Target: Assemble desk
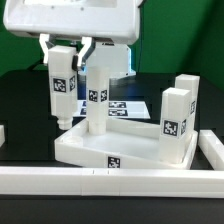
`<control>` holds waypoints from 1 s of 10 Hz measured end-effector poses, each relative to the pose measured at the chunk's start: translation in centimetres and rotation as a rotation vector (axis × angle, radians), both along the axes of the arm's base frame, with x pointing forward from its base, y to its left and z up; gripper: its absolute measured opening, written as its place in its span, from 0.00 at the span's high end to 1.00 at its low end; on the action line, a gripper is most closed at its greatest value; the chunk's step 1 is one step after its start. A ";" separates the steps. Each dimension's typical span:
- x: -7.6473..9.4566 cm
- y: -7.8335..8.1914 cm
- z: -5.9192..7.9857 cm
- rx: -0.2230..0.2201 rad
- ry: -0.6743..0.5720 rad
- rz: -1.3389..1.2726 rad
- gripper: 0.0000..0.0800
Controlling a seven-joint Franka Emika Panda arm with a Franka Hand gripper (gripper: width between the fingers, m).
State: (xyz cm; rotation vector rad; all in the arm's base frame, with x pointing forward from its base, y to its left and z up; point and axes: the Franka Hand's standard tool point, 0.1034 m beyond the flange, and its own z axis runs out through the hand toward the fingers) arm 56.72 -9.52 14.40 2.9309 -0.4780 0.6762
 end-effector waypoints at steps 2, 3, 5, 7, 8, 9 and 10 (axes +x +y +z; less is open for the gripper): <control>-0.1 -0.1 -0.1 0.001 0.003 -0.001 0.64; -0.1 -0.1 -0.1 0.001 0.004 -0.001 0.64; 0.0 0.8 -0.5 0.004 0.005 0.002 0.64; -0.1 1.4 -0.8 0.003 0.012 0.012 0.64; -0.2 1.5 -1.2 0.000 0.019 0.015 0.64; -0.4 1.4 -1.6 -0.003 0.024 0.015 0.64; -0.5 1.3 -1.9 -0.007 0.030 0.015 0.64</control>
Offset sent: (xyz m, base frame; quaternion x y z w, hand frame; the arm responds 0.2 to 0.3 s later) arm 0.0000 0.0000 0.0000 0.0000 0.0000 0.0000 1.0000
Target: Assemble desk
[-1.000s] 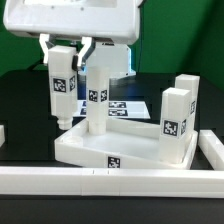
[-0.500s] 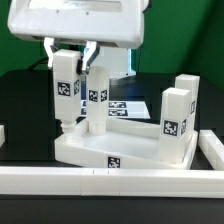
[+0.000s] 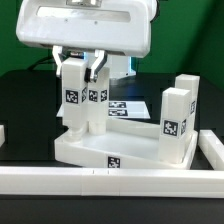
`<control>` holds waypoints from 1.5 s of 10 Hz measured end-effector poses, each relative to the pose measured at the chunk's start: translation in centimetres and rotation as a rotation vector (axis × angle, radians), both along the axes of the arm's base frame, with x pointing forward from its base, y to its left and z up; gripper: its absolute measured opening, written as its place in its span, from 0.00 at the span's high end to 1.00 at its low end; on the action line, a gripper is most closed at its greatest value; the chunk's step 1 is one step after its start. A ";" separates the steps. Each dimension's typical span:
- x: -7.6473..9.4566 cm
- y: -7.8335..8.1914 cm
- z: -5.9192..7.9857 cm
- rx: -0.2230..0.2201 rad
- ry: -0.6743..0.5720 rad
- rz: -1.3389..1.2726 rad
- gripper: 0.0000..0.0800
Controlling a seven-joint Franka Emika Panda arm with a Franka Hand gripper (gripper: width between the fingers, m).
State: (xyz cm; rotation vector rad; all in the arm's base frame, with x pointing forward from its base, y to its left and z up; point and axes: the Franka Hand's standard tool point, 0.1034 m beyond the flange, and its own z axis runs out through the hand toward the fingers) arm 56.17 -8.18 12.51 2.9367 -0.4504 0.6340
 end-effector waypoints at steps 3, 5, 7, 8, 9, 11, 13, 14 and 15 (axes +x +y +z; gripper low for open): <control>-0.2 -0.2 -0.6 -0.008 0.007 0.000 0.64; -0.3 -0.2 -0.9 -0.011 0.013 0.001 0.64; -0.3 -0.2 -1.1 -0.017 0.010 0.003 0.64; -0.2 -0.2 -1.1 -0.025 -0.002 0.005 0.64; -0.1 -0.2 -1.1 -0.034 -0.014 0.008 0.64; -0.1 -0.2 -1.1 -0.038 -0.020 0.009 0.64; -0.1 -0.2 -1.1 -0.038 -0.020 0.009 0.42; -0.1 -0.2 -1.1 -0.038 -0.020 0.009 0.24; -0.1 -0.2 -1.1 -0.038 -0.020 0.009 0.21</control>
Offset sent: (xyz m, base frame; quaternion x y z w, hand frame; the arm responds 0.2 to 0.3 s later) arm 0.0000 0.0003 -0.0053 -0.0045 0.0041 -0.0001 1.0000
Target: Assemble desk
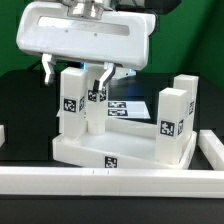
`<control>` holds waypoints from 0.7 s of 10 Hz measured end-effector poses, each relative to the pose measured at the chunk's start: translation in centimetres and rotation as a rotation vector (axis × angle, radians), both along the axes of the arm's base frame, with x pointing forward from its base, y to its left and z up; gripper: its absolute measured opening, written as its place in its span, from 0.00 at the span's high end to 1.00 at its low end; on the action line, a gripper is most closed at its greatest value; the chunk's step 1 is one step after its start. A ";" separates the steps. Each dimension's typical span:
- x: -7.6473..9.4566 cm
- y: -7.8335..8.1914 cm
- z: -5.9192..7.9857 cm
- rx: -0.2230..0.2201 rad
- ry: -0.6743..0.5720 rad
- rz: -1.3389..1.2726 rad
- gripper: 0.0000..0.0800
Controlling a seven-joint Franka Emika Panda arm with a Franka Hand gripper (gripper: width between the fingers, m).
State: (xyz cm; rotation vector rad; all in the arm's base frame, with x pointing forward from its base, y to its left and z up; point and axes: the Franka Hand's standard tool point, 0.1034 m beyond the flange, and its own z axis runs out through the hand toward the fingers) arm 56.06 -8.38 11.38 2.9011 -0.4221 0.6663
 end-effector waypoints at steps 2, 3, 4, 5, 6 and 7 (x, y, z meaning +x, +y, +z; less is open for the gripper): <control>0.0 -0.1 0.1 0.000 0.005 0.005 0.19; 0.1 -0.4 0.8 0.010 0.014 0.008 0.19; 0.0 -0.3 1.4 0.039 0.039 0.000 0.19; 0.3 -0.2 2.3 0.074 0.068 -0.004 0.19; 0.4 -0.4 2.9 0.082 0.067 -0.009 0.19; 0.3 -0.4 2.6 0.085 0.079 -0.009 0.19</control>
Offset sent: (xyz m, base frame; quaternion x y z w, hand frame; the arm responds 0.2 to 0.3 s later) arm -0.0008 -0.0106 0.0244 0.0056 -0.0301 -0.0109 0.9995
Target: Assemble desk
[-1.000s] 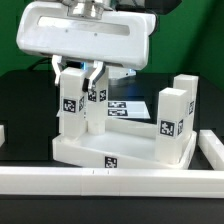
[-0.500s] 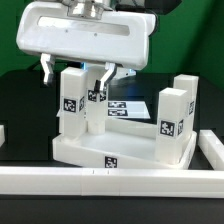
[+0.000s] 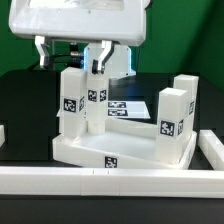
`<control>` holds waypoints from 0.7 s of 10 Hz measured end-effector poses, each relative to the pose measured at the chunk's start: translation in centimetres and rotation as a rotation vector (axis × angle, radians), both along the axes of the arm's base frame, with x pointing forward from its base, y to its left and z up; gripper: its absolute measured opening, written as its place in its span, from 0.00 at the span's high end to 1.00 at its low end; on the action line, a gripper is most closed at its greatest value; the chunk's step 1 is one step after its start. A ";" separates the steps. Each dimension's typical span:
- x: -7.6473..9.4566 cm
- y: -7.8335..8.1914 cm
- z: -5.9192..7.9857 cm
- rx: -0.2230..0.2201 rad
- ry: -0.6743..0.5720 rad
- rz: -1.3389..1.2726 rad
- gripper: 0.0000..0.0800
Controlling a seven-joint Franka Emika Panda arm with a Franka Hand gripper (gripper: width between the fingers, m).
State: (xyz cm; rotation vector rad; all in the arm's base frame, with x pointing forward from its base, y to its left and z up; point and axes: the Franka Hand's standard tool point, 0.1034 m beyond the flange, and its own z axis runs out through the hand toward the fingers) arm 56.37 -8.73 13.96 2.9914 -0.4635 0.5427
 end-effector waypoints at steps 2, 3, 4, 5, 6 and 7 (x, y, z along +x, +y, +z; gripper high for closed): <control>-0.2 0.1 -0.4 0.008 0.023 -0.001 0.19; -0.5 0.3 -1.3 0.034 0.090 -0.001 0.19; -0.5 0.5 -1.4 0.075 0.175 -0.003 0.19; -0.4 0.3 -1.3 0.102 0.231 -0.008 0.19; -0.6 0.1 -1.6 0.123 0.286 -0.012 0.19; -0.7 -0.1 -1.9 0.148 0.363 -0.013 0.19</control>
Offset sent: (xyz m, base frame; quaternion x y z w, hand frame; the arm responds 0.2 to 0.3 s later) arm 0.0051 -0.0072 -0.0049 -0.0155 -0.1935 -0.0116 0.9809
